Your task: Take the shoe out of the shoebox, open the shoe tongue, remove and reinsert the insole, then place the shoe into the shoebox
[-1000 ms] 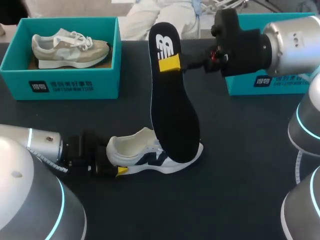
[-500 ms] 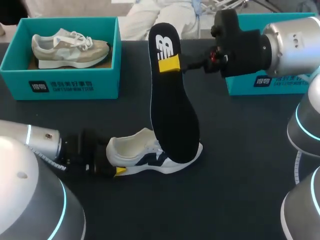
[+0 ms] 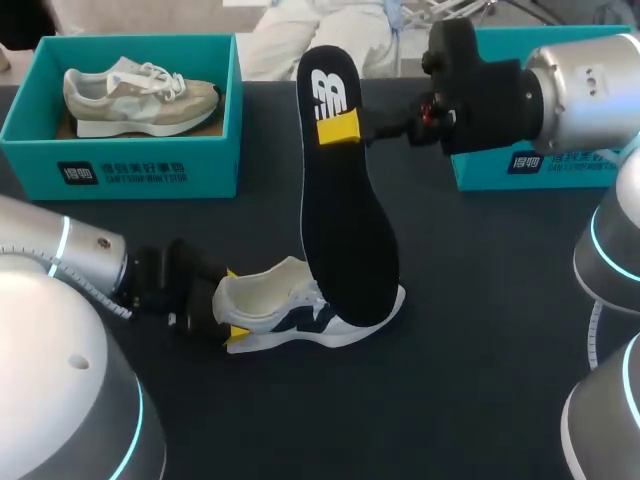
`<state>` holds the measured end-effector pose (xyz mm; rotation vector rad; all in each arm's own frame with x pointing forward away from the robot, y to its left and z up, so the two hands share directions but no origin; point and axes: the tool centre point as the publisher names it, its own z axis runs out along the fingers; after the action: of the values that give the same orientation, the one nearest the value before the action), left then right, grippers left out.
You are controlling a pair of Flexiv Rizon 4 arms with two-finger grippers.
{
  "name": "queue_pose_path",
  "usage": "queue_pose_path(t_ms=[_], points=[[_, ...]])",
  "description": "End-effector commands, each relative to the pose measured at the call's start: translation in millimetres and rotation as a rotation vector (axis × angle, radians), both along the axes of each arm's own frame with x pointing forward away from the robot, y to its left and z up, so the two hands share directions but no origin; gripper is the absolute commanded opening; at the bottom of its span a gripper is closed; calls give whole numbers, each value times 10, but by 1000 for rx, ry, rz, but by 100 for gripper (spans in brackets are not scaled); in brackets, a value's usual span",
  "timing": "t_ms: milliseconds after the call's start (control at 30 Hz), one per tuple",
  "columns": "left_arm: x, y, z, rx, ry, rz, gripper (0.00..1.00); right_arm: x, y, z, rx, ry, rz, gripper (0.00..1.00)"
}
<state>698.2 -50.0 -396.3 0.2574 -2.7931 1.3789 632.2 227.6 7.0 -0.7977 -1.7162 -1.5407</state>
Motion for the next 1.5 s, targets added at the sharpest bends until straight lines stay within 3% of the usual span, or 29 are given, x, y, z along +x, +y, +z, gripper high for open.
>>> queue_pose_path(t_ms=[33,167,500,867,1500], points=[[-5,-6,-5,3,-1,0,100,-3,24,-1,-4,1,-2,0],[-5,-6,-5,3,-1,0,100,-3,24,-1,-4,1,-2,0],[17,76,212,173,8,6,100,-3,24,-1,-4,1,-2,0],[0,105,420,430,110,2,100,-3,24,-1,-4,1,-2,0],[0,105,420,430,110,2,100,-3,24,-1,-4,1,-2,0]])
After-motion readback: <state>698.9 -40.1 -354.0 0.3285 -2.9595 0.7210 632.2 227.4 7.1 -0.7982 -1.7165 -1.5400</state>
